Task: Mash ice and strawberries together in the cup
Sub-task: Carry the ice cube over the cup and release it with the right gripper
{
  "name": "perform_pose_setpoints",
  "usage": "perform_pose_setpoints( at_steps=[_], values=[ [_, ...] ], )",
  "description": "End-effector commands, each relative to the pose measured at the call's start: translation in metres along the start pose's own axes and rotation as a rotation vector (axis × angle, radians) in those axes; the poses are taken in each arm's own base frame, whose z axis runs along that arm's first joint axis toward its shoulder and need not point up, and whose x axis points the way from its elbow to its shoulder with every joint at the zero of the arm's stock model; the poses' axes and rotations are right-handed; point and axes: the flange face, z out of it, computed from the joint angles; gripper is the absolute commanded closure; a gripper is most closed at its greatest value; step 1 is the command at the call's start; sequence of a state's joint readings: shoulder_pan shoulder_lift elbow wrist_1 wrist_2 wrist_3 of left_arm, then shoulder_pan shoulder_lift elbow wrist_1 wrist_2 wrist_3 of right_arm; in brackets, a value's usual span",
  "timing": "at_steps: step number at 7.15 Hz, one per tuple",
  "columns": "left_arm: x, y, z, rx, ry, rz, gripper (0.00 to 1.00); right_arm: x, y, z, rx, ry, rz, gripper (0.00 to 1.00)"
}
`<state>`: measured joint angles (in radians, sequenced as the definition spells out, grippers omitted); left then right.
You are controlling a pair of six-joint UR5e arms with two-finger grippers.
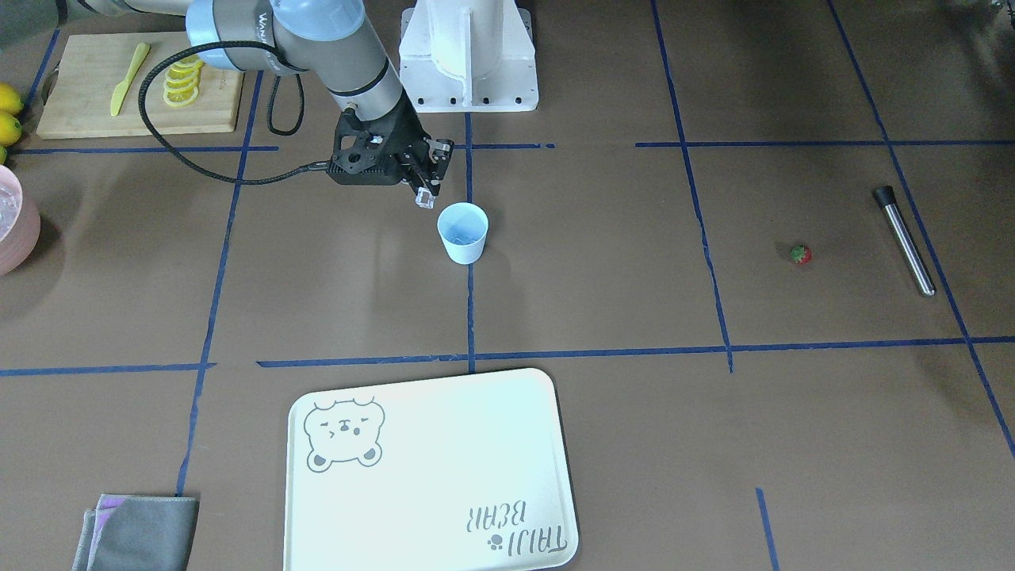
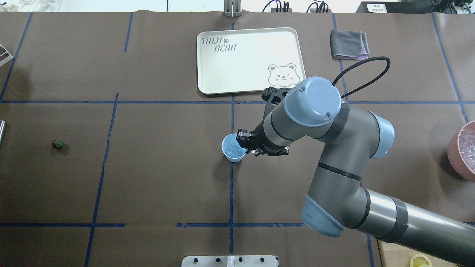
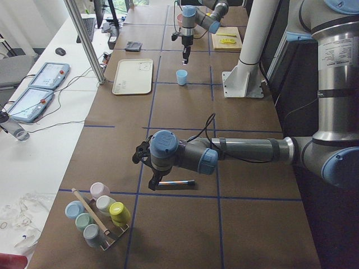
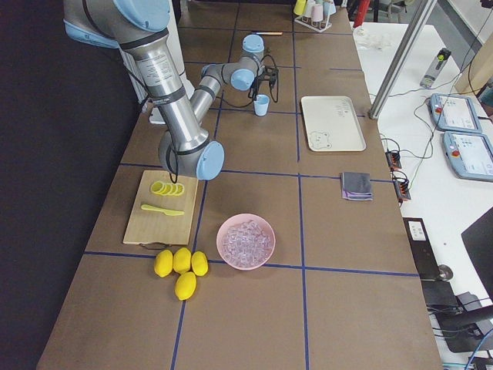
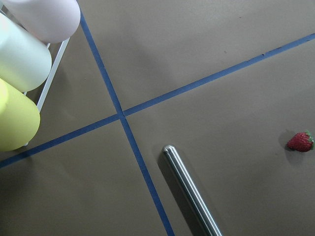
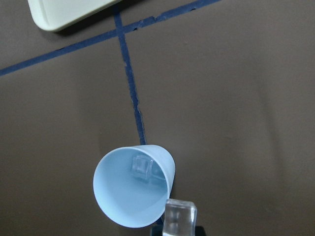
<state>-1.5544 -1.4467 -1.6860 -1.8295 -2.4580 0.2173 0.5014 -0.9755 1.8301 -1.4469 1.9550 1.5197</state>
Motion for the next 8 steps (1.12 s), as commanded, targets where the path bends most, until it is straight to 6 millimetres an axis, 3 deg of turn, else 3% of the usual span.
perform_pose_setpoints(
  at_steps=[1,2,4,5,7,8],
  values=[
    [0.0,0.0,0.0,0.0,0.0,0.001,0.0,-0.038,-0.003,0.019,0.009,0.006,0.0,1.0],
    [0.001,0.0,0.0,0.002,0.001,0.003,0.0,-0.05,-0.008,0.024,0.035,0.01,-0.001,1.0],
    [0.001,0.0,0.0,0.002,0.001,0.003,0.0,-0.046,-0.009,0.026,0.039,0.015,0.006,0.98],
    [0.0,0.0,0.0,0.0,0.0,0.001,0.0,-0.043,-0.008,0.031,0.037,0.012,0.001,0.34],
    [-0.001,0.003,0.003,-0.005,0.0,-0.001,0.0,-0.043,-0.006,0.032,0.036,0.004,0.0,0.19],
    [-0.002,0.006,0.004,-0.008,0.0,-0.012,0.0,-0.042,-0.006,0.031,0.036,0.004,-0.001,0.19]
  ],
)
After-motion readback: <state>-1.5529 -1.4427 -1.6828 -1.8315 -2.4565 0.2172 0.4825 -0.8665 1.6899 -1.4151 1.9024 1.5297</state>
